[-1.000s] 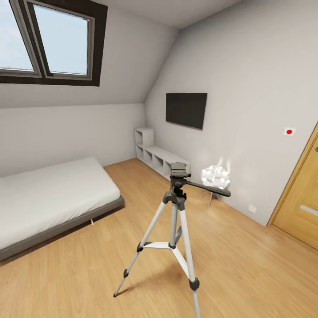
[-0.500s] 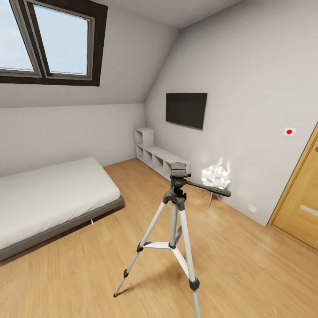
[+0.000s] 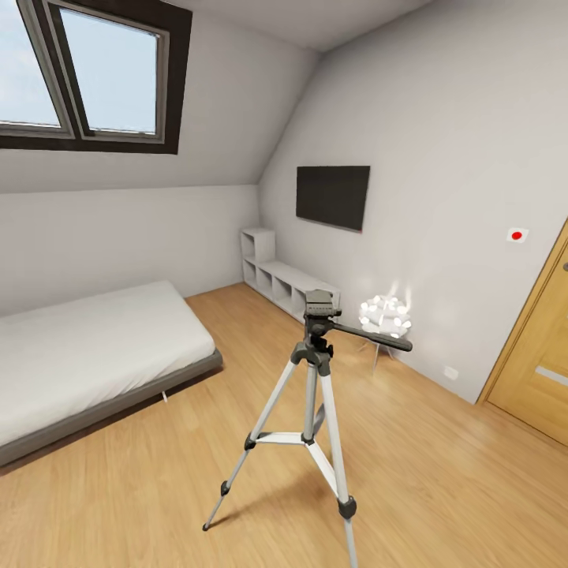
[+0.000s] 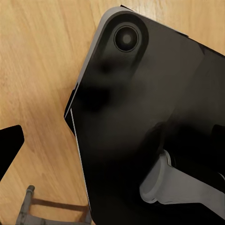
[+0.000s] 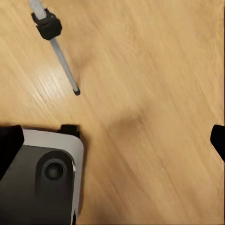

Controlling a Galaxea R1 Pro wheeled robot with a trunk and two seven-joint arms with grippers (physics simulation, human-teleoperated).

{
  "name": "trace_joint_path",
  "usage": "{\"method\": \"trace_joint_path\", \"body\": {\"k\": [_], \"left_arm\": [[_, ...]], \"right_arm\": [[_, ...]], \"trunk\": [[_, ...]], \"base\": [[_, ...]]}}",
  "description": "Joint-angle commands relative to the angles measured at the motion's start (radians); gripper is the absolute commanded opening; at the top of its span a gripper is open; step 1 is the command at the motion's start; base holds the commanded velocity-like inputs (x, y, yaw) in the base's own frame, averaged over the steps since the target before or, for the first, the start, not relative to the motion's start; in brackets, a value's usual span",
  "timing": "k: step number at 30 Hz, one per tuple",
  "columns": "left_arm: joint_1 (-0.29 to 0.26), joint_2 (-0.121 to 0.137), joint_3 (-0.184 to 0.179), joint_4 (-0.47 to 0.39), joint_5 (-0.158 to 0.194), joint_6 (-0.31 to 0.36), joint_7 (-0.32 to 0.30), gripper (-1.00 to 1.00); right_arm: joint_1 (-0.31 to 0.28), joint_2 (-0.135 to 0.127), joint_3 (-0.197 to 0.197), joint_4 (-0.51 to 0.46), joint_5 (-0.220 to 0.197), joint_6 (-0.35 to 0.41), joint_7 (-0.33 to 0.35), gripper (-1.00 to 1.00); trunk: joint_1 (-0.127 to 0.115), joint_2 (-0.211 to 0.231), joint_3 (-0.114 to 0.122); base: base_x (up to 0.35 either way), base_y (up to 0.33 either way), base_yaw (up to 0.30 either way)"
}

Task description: Attach the digital camera to the camera tripod in the bedroom.

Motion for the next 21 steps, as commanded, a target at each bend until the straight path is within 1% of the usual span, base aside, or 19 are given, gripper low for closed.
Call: {"method": "trace_joint_path", "body": {"k": [1, 3, 5, 6, 10, 12, 13, 16, 17, 21], "left_arm": [[0.0, 0.0, 0.004, -0.002, 0.001, -0.001, 0.0, 1.0], [0.0, 0.0, 0.004, -0.002, 0.001, -0.001, 0.0, 1.0], [0.0, 0.0, 0.004, -0.002, 0.001, -0.001, 0.0, 1.0], [0.0, 0.0, 0.004, -0.002, 0.001, -0.001, 0.0, 1.0], [0.0, -0.001, 0.004, -0.002, 0.001, -0.001, -0.001, 1.0], [0.0, -0.001, 0.004, -0.002, 0.001, -0.001, -0.001, 1.0], [0.0, -0.002, 0.003, -0.002, 0.001, -0.001, -0.001, 1.0], [0.0, -0.002, 0.003, -0.002, 0.001, -0.001, -0.001, 1.0], [0.0, -0.002, 0.003, -0.002, 0.001, -0.001, 0.0, 1.0], [0.0, -0.002, 0.003, -0.002, 0.001, -0.001, 0.0, 1.0]], "right_arm": [[-0.001, -0.004, -0.002, -0.058, 0.008, 0.055, -0.002, 1.0], [-0.005, -0.009, -0.017, -0.151, 0.007, 0.137, -0.001, 1.0], [-0.011, -0.012, -0.032, -0.229, 0.006, 0.201, -0.002, 1.0], [-0.024, -0.014, -0.044, -0.295, 0.006, 0.25, -0.002, 1.0], [-0.081, -0.017, -0.057, -0.381, 0.005, 0.311, 0.002, 1.0], [-0.123, -0.017, -0.06, -0.402, 0.002, 0.337, 0.003, 1.0], [-0.173, -0.015, -0.063, -0.413, 0.001, 0.368, 0.004, 1.0], [-0.253, -0.009, -0.064, -0.419, -0.002, 0.434, 0.006, 1.0], [-0.301, -0.006, -0.065, -0.422, -0.006, 0.486, 0.01, 1.0], [-0.391, 0.001, -0.066, -0.438, -0.041, 0.595, 0.038, 1.0]], "trunk": [[0.001, -0.002, -0.002], [0.001, -0.002, -0.002], [0.001, -0.002, -0.002], [0.001, -0.002, -0.002], [0.001, -0.002, -0.002], [0.001, -0.002, -0.002], [0.001, -0.002, -0.002], [0.001, -0.002, -0.002], [0.001, -0.002, -0.002], [0.001, -0.002, -0.002]], "base": [[0.0, 0.0, 0.0], [0.0, 0.0, 0.0], [0.0, 0.0, 0.0], [0.0, 0.0, 0.0], [0.0, 0.0, 0.0], [0.0, 0.0, 0.0], [0.0, 0.0, 0.0], [0.0, 0.0, 0.0], [0.0, 0.0, 0.0], [0.0, 0.0, 0.0]]}}
